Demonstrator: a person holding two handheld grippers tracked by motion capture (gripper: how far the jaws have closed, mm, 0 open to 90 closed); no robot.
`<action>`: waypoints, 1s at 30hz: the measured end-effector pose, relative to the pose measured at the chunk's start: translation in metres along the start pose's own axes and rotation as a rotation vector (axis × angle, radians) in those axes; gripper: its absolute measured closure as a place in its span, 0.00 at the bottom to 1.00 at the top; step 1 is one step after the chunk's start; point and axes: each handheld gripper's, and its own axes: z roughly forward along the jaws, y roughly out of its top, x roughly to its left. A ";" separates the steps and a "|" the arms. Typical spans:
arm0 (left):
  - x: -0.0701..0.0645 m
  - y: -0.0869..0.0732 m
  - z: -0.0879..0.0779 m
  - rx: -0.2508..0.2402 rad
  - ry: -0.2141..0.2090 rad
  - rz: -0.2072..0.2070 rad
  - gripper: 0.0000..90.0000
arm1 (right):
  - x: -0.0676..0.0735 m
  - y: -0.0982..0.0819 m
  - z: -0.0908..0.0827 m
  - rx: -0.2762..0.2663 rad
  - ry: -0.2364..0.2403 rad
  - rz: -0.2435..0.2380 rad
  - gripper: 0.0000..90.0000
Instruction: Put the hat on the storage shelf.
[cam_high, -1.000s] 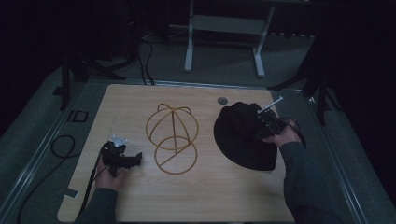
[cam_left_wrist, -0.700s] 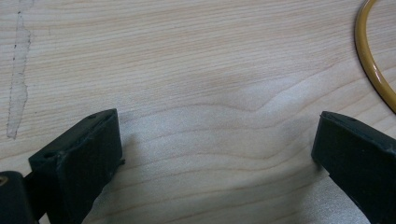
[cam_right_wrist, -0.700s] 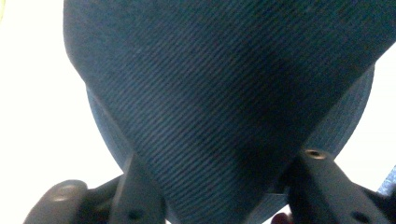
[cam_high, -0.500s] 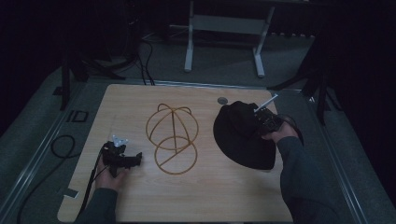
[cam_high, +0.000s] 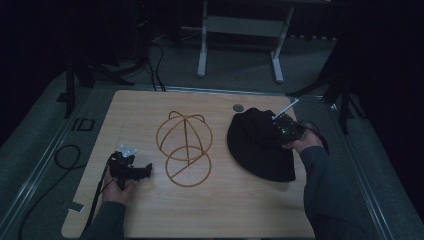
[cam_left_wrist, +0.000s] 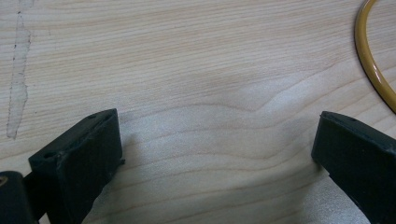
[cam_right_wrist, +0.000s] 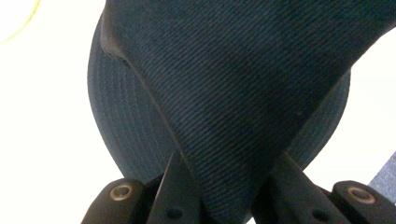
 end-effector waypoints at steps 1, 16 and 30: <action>0.000 0.000 0.000 0.000 0.000 0.000 0.02 | 0.000 0.000 0.000 0.000 0.000 0.000 0.96; 0.000 0.000 0.000 -0.001 0.000 0.000 0.02 | 0.020 0.008 -0.025 -0.062 0.030 -0.073 0.96; 0.000 0.000 0.000 -0.001 0.000 0.000 0.02 | 0.035 0.006 -0.050 -0.091 0.039 -0.142 0.96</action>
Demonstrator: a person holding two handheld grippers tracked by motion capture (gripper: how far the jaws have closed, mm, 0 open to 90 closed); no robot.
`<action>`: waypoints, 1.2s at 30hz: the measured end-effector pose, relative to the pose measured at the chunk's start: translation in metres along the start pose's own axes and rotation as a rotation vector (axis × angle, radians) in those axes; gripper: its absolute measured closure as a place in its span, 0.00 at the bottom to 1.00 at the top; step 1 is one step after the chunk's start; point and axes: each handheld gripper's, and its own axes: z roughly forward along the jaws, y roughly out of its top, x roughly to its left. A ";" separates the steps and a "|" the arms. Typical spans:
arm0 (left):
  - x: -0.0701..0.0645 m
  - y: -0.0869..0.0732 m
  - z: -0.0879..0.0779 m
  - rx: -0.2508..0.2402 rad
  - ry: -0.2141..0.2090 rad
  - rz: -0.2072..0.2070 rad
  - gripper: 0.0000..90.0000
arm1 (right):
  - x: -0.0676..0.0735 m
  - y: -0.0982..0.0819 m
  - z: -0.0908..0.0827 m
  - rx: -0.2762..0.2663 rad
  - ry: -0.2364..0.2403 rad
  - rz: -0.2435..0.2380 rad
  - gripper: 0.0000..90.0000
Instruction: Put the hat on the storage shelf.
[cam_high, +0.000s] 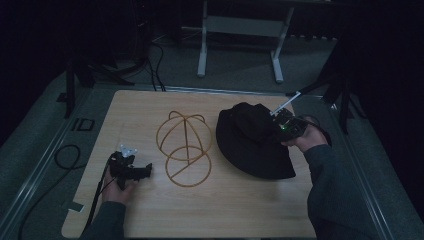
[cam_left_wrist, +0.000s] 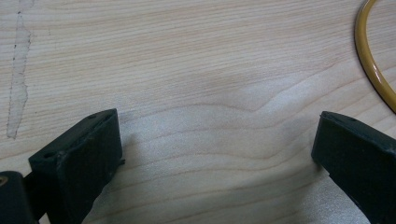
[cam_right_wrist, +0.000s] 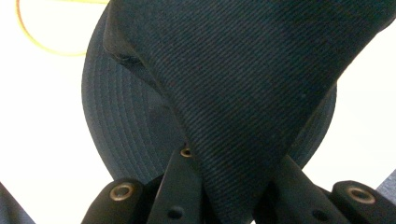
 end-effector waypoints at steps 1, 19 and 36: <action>0.000 0.000 0.000 0.000 0.000 0.000 0.02 | 0.001 0.000 -0.002 -0.001 -0.001 -0.005 0.96; 0.000 0.000 0.000 0.002 -0.001 0.000 0.02 | 0.018 0.000 -0.028 -0.051 0.000 -0.050 0.96; 0.000 0.000 0.000 0.002 -0.001 0.000 0.02 | 0.031 -0.003 -0.055 -0.130 0.000 -0.077 0.96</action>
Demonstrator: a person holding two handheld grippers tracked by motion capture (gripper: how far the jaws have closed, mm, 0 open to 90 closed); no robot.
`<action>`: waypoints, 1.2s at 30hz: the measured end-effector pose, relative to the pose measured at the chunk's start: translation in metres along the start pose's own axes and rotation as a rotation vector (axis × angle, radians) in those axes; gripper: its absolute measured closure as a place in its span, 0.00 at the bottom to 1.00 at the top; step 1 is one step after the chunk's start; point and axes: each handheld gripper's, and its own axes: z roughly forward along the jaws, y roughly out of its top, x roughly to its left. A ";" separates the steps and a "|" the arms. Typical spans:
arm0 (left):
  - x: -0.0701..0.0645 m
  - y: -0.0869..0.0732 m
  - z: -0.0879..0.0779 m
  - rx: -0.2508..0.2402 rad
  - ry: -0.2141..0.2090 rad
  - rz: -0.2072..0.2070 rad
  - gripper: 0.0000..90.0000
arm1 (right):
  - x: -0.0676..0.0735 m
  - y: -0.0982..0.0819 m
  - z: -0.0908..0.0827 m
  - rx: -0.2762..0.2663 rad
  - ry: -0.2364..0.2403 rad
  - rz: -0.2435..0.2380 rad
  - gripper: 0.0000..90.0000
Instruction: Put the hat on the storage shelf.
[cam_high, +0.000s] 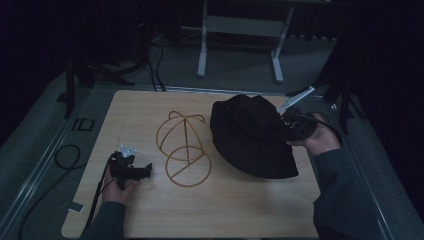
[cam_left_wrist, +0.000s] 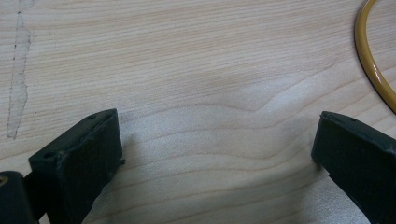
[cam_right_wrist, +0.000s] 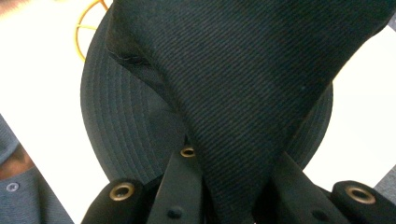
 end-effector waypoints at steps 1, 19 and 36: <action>0.000 0.000 0.000 0.001 0.000 0.000 0.02 | 0.000 -0.001 -0.004 -0.010 0.000 0.001 0.96; 0.000 0.000 0.000 0.000 0.000 -0.001 0.02 | 0.006 -0.007 -0.032 -0.065 0.006 -0.022 0.96; 0.000 0.000 0.000 0.003 -0.001 0.003 0.02 | 0.011 0.001 -0.053 -0.146 0.030 -0.047 0.96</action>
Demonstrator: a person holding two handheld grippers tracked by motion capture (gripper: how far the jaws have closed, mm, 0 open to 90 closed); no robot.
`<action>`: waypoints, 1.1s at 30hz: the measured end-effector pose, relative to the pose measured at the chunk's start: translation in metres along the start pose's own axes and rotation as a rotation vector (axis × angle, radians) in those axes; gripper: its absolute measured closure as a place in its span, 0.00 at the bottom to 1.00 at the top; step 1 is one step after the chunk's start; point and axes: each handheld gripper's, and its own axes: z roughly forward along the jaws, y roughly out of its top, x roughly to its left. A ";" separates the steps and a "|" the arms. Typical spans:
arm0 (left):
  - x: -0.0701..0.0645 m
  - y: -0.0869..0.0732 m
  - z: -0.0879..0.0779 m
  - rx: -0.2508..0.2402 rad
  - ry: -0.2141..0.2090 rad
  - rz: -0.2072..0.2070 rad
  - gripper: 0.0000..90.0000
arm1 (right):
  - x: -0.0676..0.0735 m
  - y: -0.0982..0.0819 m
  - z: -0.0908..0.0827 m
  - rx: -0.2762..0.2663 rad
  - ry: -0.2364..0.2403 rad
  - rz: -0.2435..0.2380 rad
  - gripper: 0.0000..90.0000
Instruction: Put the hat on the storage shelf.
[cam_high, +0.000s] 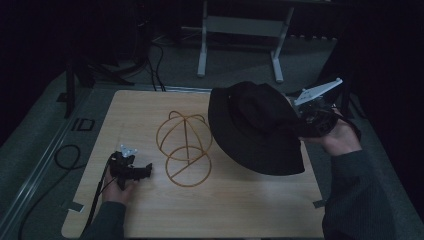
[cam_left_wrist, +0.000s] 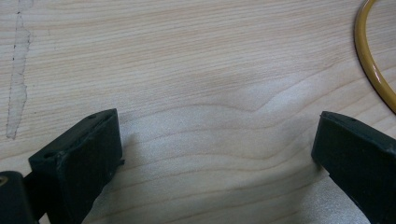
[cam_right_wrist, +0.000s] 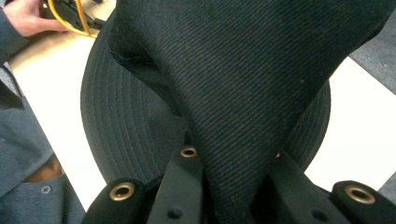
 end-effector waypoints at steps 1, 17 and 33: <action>0.000 0.000 0.000 0.000 0.000 0.000 0.02 | 0.001 0.001 0.000 -0.002 0.003 -0.002 0.96; 0.000 0.000 0.000 0.000 -0.001 0.002 0.02 | 0.005 0.026 0.001 -0.048 0.053 -0.029 0.96; 0.000 0.000 0.000 0.000 -0.001 0.002 0.02 | 0.014 0.051 0.011 -0.071 0.090 -0.068 0.96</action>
